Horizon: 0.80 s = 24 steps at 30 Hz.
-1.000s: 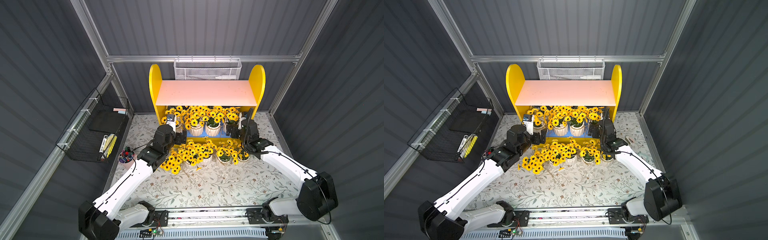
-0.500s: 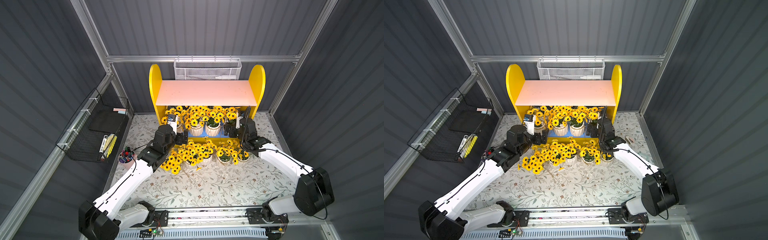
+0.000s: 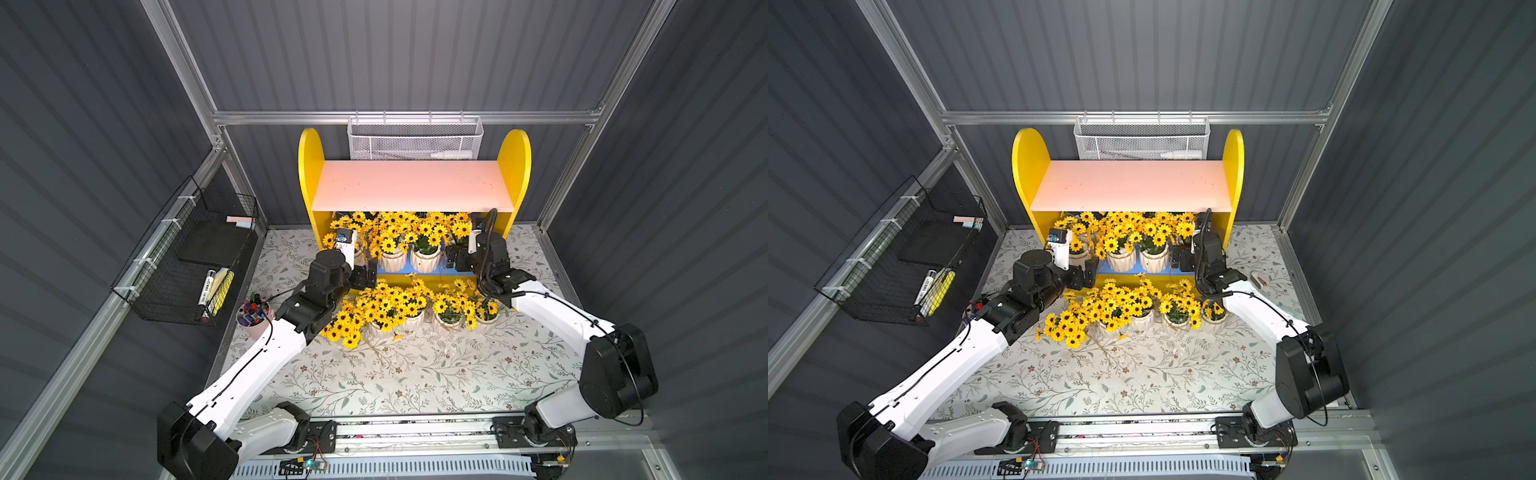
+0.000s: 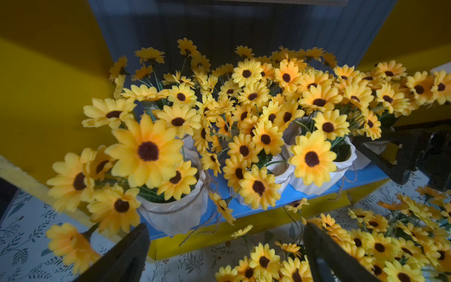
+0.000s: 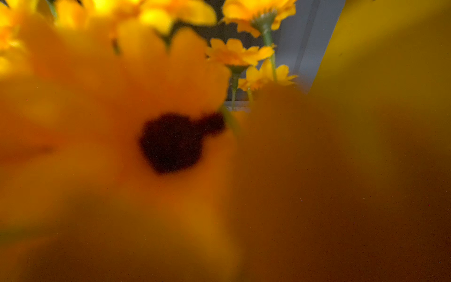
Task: Take the sunflower pots off the shelves
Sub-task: Pick up the sunflower pot from the shelf.
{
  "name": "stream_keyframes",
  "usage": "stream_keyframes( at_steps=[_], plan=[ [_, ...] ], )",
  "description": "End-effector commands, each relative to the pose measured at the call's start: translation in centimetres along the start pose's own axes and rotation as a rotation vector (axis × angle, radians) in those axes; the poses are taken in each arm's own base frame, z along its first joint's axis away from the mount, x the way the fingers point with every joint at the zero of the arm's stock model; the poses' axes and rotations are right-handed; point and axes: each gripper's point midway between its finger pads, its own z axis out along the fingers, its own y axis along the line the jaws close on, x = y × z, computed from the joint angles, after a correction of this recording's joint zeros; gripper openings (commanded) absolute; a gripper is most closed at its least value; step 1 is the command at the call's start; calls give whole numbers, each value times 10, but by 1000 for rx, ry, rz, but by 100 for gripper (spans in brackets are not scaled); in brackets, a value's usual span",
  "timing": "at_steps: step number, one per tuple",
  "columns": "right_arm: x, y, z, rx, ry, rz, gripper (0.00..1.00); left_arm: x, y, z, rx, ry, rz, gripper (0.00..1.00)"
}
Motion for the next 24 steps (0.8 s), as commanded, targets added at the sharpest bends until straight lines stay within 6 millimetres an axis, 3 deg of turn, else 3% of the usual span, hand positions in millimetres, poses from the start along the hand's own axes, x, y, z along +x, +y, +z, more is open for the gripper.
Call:
stream_keyframes(
  at_steps=[1,24],
  plan=[
    [-12,-25,4,101,-34,-11,99,-1,1,-5,9,-11,-14,99],
    [1,-40,29,187,-51,-28,99,-1,-2,-7,33,-17,-14,99]
  ],
)
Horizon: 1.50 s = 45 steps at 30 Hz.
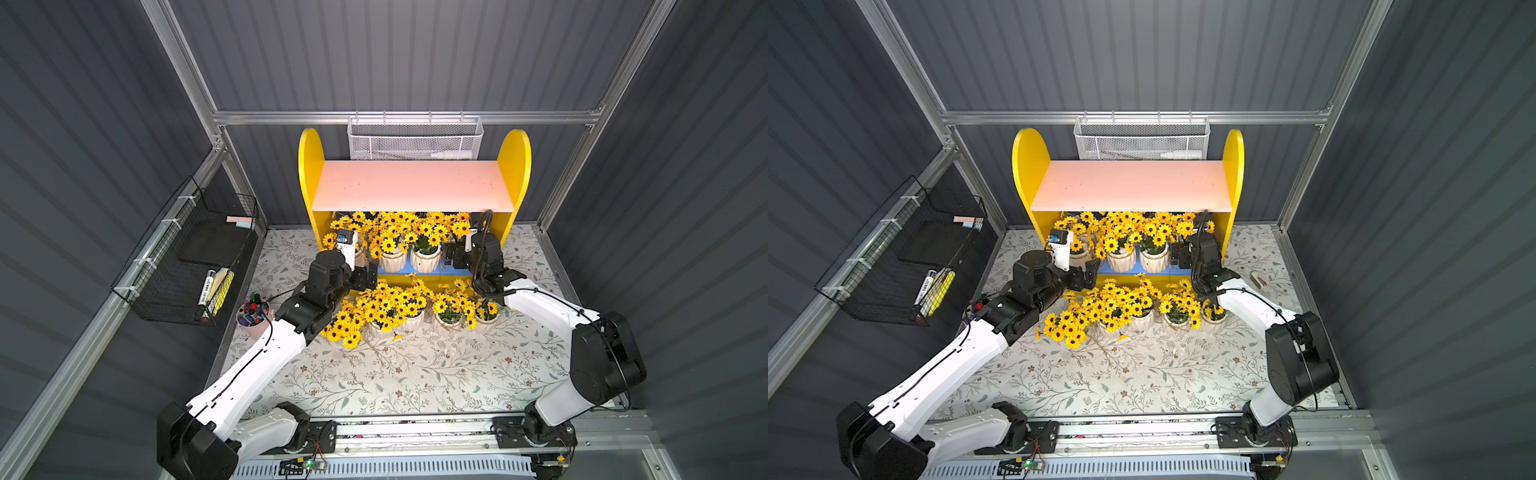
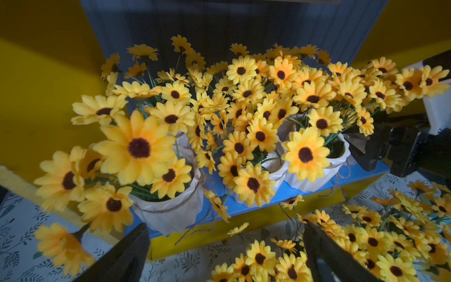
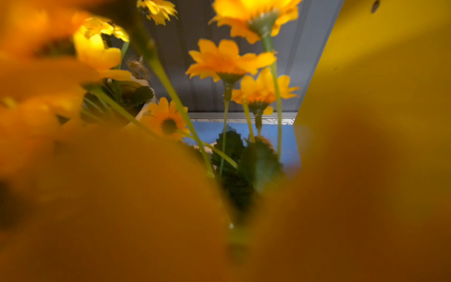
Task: Take the sunflower pots off the shelves
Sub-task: Pick up the sunflower pot from the shelf.
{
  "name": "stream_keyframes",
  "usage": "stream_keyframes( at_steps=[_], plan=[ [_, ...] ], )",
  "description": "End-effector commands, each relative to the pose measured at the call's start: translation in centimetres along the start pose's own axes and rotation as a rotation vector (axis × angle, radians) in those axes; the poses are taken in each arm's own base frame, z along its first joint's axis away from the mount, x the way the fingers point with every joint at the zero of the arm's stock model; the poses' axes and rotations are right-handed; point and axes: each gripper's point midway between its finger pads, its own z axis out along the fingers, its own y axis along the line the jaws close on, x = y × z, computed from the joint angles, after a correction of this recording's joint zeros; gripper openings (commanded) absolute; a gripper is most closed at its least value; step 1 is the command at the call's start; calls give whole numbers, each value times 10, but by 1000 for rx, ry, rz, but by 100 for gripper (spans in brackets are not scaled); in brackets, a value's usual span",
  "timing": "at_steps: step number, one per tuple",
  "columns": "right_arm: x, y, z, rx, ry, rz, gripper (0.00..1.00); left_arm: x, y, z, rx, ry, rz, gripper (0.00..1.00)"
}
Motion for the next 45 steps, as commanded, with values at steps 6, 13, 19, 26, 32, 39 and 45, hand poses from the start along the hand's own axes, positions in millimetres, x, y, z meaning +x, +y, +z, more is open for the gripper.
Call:
stream_keyframes(
  at_steps=[6,13,19,26,32,39,45],
  plan=[
    [4,-32,14,127,-6,11,99,-3,1,-6,10,-24,-12,99],
    [10,-33,16,129,-6,9,99,-5,3,-9,2,-38,-8,99],
    [14,-32,10,109,-14,15,87,-5,3,-10,1,-40,-5,99],
    [12,-29,4,82,-21,12,70,-6,3,-11,2,-44,-4,99],
    [11,-26,-3,56,-22,14,39,-6,3,-12,4,-48,-4,99],
    [13,-21,-19,12,-10,25,0,-6,0,-11,19,-47,-4,99],
    [17,-23,-31,21,-20,22,0,-5,-1,-10,28,-46,-8,99]
  ],
)
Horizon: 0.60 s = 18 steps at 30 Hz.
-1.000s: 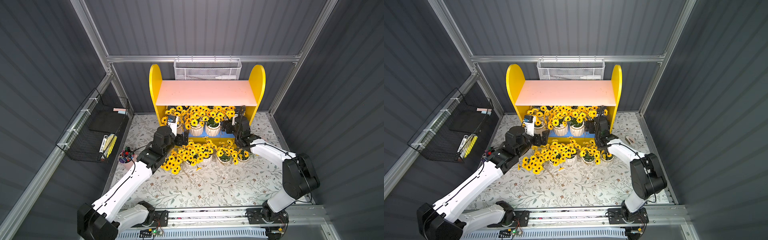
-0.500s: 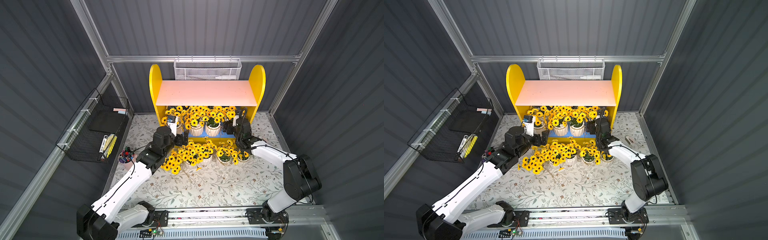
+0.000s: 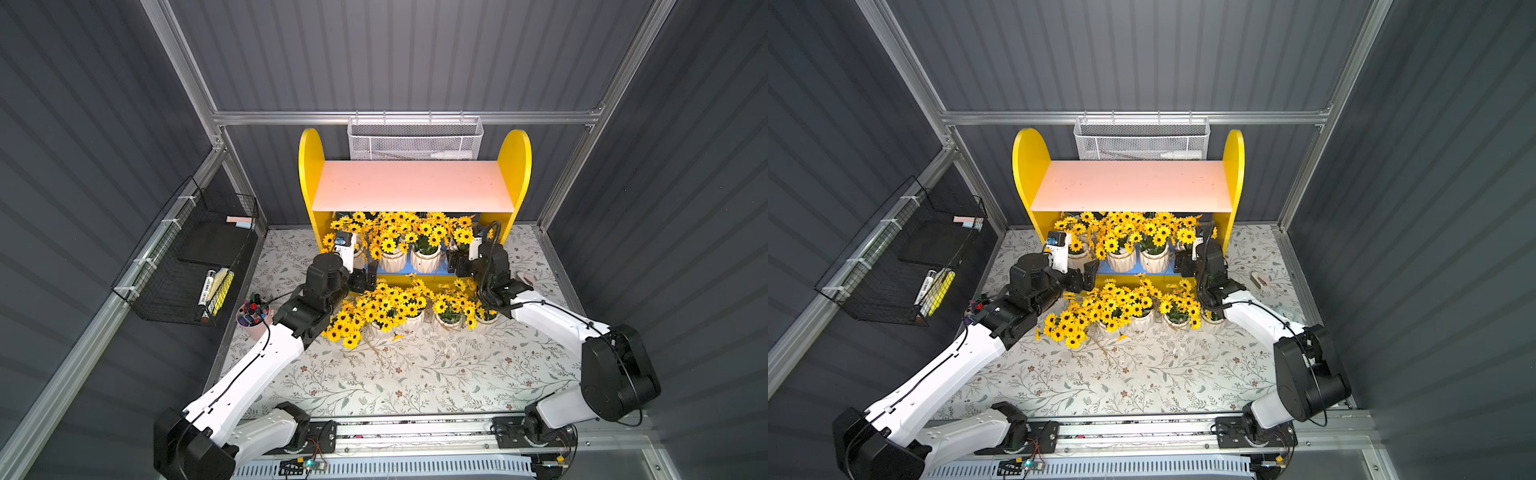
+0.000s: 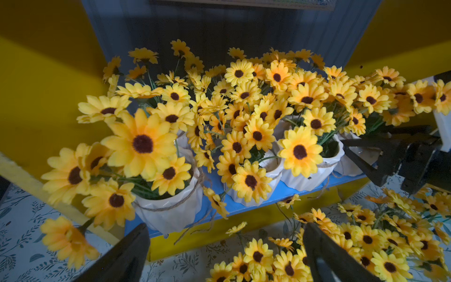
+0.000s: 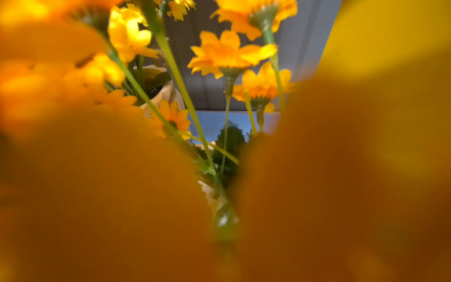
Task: Take the sunflower pots off the shelves
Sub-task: Pick up the sunflower pot from the shelf.
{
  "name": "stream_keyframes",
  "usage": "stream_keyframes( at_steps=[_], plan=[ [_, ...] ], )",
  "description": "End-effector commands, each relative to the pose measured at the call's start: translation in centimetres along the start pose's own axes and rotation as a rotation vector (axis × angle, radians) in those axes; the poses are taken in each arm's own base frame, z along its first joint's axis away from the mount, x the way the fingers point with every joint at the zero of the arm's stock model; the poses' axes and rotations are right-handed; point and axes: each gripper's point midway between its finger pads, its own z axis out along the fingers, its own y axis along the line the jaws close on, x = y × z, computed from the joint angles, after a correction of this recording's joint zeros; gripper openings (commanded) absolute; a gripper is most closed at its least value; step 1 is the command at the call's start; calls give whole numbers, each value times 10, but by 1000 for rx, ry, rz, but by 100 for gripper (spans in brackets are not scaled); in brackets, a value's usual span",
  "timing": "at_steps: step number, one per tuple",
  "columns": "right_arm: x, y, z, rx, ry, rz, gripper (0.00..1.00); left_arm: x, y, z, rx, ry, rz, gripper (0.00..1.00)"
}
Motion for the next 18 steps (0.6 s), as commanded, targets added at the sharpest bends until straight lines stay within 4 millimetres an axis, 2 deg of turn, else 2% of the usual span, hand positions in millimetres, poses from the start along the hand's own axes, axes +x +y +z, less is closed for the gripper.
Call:
stream_keyframes(
  at_steps=[1,11,18],
  plan=[
    [4,-26,-10,102,2,18,0,-5,-1,-5,16,-24,-6,99],
    [0,-27,-26,91,-53,7,0,-3,-3,-3,30,-22,-10,100],
    [-1,-17,-31,24,-78,-2,0,-4,-3,-4,32,-25,-8,99]
  ],
)
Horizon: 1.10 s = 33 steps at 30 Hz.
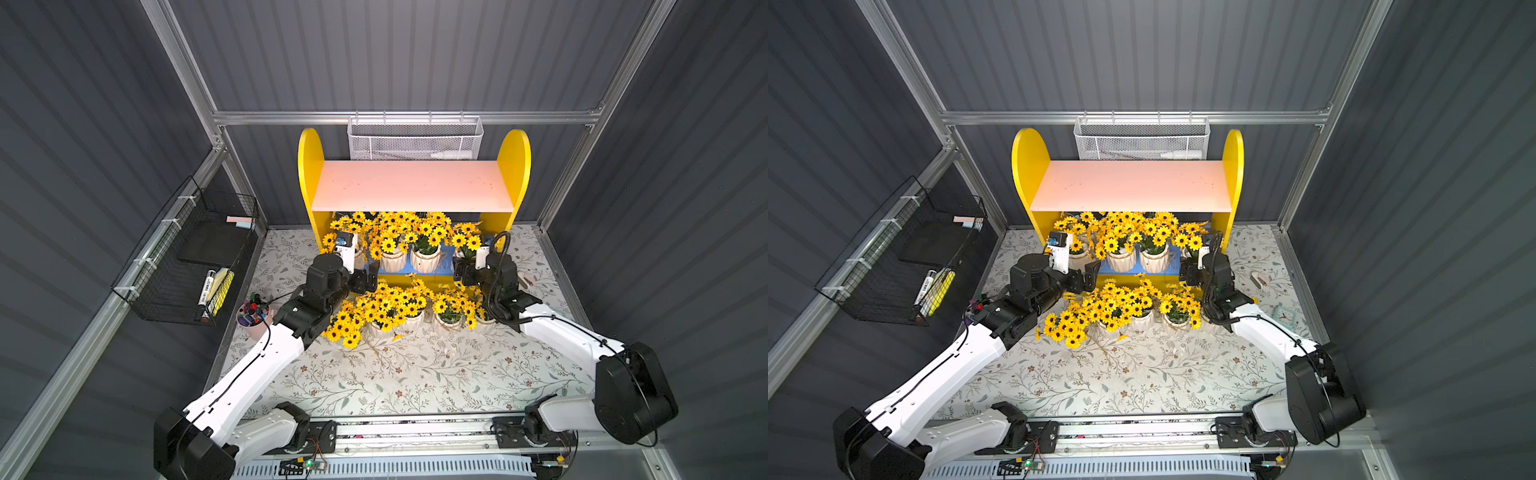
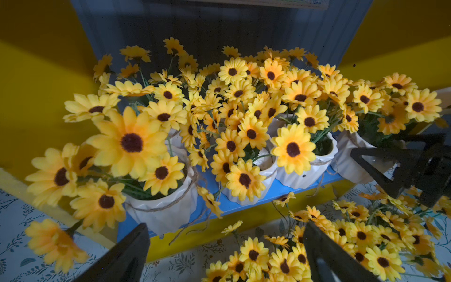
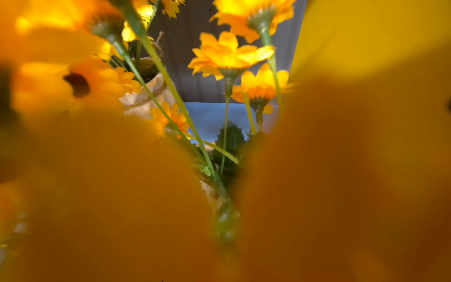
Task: Take the sunflower pots off the shelves
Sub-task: Pick up the sunflower pot from the shelf.
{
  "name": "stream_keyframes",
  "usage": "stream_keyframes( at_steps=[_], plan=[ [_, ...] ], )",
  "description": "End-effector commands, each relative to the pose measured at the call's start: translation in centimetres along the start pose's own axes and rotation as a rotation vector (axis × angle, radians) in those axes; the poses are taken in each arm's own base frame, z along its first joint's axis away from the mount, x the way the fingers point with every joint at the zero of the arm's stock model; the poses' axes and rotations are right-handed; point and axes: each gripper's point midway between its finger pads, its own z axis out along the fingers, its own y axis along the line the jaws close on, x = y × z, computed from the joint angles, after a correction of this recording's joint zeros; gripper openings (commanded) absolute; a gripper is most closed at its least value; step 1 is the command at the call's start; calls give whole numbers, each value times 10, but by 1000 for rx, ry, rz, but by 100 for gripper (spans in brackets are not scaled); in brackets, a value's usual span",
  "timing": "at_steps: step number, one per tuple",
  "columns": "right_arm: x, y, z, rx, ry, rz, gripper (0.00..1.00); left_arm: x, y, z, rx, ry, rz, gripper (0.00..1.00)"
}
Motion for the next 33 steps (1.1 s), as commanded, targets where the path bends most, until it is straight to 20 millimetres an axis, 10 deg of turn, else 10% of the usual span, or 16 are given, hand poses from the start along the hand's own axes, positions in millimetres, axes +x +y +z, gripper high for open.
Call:
stream_keyframes(
  at_steps=[1,33],
  plan=[
    [-10,-5,-7,-2,-51,-1,0,-6,0,-4,12,-29,-8,100],
    [-50,28,-61,-185,-158,-19,0,3,-9,5,59,-4,-12,99]
  ],
)
